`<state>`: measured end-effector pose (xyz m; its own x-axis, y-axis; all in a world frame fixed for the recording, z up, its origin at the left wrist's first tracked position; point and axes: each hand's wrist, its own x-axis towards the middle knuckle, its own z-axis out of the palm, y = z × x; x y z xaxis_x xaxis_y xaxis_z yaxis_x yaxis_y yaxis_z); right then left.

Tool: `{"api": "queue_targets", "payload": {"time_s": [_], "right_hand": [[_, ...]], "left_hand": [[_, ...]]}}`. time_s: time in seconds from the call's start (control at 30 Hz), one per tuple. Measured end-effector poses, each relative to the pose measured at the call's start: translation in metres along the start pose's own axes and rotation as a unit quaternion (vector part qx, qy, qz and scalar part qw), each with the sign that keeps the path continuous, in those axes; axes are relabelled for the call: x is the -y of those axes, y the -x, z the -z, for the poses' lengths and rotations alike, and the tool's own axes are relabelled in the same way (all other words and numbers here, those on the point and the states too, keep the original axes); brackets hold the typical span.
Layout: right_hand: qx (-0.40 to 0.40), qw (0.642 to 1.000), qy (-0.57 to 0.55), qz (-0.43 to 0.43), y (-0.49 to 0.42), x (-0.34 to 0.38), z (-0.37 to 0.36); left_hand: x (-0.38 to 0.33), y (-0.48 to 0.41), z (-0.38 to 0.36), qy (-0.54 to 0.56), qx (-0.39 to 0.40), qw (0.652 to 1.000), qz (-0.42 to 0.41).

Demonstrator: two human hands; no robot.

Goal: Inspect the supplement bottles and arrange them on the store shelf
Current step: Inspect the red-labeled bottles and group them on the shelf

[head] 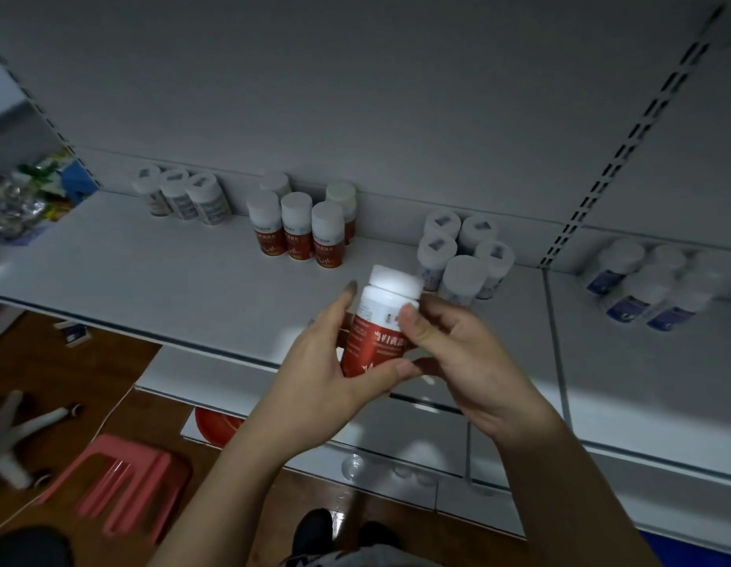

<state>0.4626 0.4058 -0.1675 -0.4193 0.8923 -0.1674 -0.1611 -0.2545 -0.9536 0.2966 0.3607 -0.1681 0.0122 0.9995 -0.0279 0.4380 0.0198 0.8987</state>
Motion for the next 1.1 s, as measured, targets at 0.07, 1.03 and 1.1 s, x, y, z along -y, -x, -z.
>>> {"api": "queue_targets", "payload": {"time_s": [0.07, 1.03, 1.1], "right_hand": [[-0.022, 1.0, 0.007, 0.0, 0.001, 0.003, 0.007], [-0.114, 0.953, 0.278, 0.037, -0.061, 0.017, -0.064], [-0.127, 0.937, 0.323, 0.047, -0.073, 0.024, -0.08]], "left_hand": [[-0.004, 0.004, -0.003, 0.069, -0.002, 0.997, 0.027], [0.051, -0.013, 0.062, -0.097, -0.073, 0.992, -0.038], [0.056, -0.024, 0.078, -0.117, -0.072, 0.989, -0.05]]}}
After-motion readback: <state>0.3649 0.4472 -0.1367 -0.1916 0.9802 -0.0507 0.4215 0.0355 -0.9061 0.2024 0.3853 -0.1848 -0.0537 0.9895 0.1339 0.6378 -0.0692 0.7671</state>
